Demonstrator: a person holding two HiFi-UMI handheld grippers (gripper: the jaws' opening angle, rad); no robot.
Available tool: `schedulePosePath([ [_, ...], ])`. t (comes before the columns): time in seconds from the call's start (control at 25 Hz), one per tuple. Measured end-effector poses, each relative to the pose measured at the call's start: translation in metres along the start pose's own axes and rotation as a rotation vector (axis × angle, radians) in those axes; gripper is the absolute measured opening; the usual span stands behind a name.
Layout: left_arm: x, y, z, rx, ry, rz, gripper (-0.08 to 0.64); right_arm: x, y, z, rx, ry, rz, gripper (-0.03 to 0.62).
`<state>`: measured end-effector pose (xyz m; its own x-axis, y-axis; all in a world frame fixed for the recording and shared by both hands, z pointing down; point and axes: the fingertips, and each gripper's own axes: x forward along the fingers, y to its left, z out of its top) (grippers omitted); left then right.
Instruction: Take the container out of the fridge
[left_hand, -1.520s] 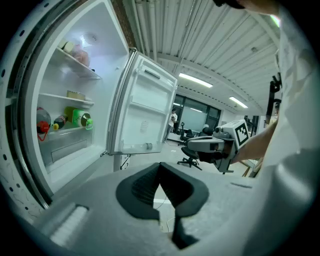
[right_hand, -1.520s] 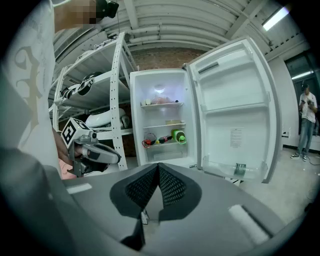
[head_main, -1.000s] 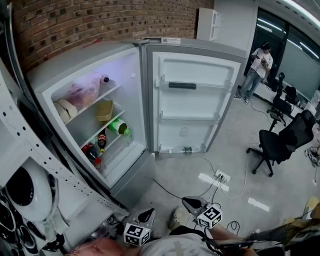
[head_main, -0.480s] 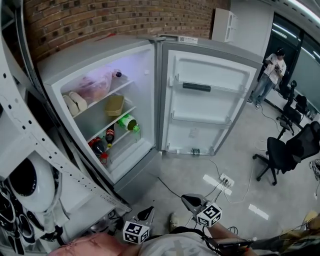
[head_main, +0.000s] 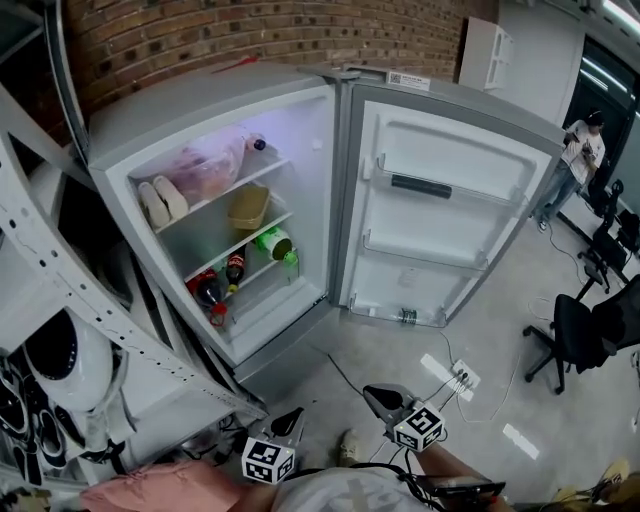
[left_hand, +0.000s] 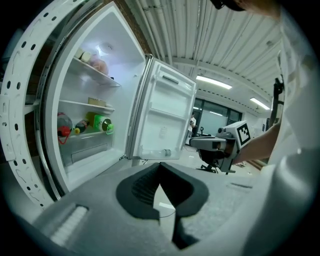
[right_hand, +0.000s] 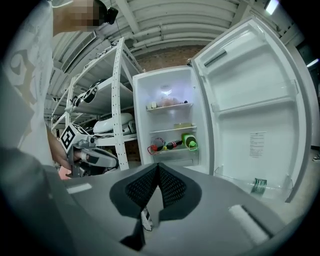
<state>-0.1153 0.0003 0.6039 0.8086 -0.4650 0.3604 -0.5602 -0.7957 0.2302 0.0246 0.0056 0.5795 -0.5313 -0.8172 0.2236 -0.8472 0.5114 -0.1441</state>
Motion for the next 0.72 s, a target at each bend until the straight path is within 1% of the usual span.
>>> schedulePosePath([
  [0.2, 0.017, 0.006, 0.01, -0.004, 0.001, 0.031, 0.003, 0.015, -0.021, 0.007, -0.007, -0.007, 0.044, 0.008],
  [0.52, 0.051, 0.015, 0.032, 0.011, -0.004, 0.074, 0.003, 0.033, -0.055, 0.011, -0.015, -0.003, 0.109, 0.008],
  [0.72, 0.074, 0.013, 0.043, 0.01, -0.01, 0.094, 0.003, 0.042, -0.076, 0.013, -0.015, 0.002, 0.141, 0.008],
])
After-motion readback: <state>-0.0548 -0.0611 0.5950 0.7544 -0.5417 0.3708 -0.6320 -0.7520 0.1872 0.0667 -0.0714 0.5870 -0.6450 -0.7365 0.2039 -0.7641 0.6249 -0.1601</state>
